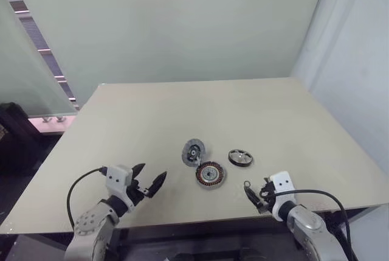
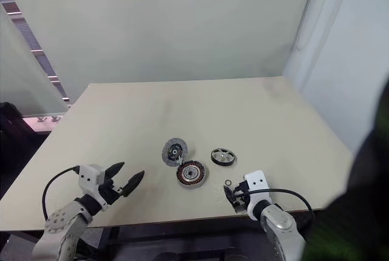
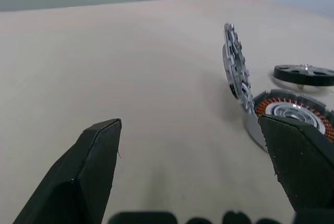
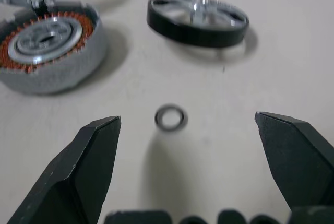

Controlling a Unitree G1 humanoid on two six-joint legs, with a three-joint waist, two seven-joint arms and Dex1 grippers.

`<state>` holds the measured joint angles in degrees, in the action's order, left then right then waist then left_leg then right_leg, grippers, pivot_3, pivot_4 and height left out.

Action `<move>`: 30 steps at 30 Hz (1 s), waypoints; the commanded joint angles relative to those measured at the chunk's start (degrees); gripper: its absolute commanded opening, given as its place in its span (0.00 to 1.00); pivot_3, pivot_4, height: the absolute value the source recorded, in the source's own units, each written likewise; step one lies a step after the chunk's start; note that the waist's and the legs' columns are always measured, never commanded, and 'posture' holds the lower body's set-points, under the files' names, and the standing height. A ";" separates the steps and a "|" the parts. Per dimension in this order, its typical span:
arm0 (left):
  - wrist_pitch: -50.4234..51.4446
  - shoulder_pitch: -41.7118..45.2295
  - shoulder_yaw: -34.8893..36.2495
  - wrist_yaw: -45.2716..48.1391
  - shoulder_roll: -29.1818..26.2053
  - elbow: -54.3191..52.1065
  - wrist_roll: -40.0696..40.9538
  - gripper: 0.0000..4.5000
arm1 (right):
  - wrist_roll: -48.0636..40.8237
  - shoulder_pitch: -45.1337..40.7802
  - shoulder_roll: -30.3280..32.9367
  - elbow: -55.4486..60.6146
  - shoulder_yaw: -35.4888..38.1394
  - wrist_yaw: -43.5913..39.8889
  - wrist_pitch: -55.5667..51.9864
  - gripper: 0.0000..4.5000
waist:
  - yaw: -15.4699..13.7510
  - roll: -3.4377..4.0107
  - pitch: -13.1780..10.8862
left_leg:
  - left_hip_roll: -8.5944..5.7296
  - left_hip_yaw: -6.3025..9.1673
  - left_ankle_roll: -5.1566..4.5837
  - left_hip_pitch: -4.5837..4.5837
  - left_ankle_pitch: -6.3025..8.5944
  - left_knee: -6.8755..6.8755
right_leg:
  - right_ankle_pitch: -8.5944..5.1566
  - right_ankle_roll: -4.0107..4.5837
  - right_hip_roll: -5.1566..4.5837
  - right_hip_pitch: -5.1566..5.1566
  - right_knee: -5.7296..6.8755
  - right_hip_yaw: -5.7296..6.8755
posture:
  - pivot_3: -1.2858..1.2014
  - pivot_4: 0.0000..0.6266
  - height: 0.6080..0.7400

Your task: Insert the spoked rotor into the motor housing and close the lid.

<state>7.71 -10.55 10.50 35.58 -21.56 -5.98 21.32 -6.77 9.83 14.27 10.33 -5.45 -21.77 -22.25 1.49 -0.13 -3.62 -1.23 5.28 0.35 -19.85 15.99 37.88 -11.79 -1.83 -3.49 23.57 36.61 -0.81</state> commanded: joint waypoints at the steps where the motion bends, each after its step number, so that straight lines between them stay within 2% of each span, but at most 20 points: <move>1: -1.20 1.20 1.10 0.22 -0.05 -0.32 0.91 1.00 | -0.52 -0.61 0.19 3.24 0.90 0.36 0.32 1.00 | 0.08 0.00 0.00 | 0.01 -0.03 0.00 0.00 0.00 0.01 | 0.00 0.00 0.00 0.00 0.00 0.00 | 0.52 0.00 1.00; 11: -1.29 0.93 0.59 0.91 -0.21 -0.39 0.92 1.00 | -2.82 -2.17 -2.36 4.02 3.26 2.78 -2.34 1.00 | -0.01 -0.01 -0.01 | 0.02 -0.01 0.02 -0.01 0.01 0.01 | 0.00 0.00 0.00 0.02 -0.01 0.00 | 0.52 0.00 1.00; 18: 0.29 1.71 -2.67 4.39 -1.27 -0.90 0.53 1.00 | -2.78 -3.66 -2.40 3.91 1.20 2.31 -5.08 1.00 | 0.01 0.00 -0.01 | 0.02 -0.02 0.01 -0.03 0.01 0.01 | 0.00 0.00 0.00 0.03 -0.01 0.01 | 0.52 0.00 1.00; 30: 0.28 2.48 -7.74 8.21 -2.57 -0.46 -1.31 1.00 | -0.20 -6.65 -1.24 -2.45 -1.63 1.43 -2.45 1.00 | 0.01 0.00 -0.01 | 0.01 -0.01 0.01 -0.05 0.01 -0.03 | 0.00 0.00 0.01 0.07 -0.02 0.01 | 0.52 0.00 1.00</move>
<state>8.29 -9.04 3.05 43.16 -23.46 -5.35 20.04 -7.52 4.56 12.80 7.54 -7.08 -20.16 -26.36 1.50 -0.12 -3.63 -1.21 5.27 0.36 -19.90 16.01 37.85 -11.79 -1.83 -3.48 23.63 36.59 -0.80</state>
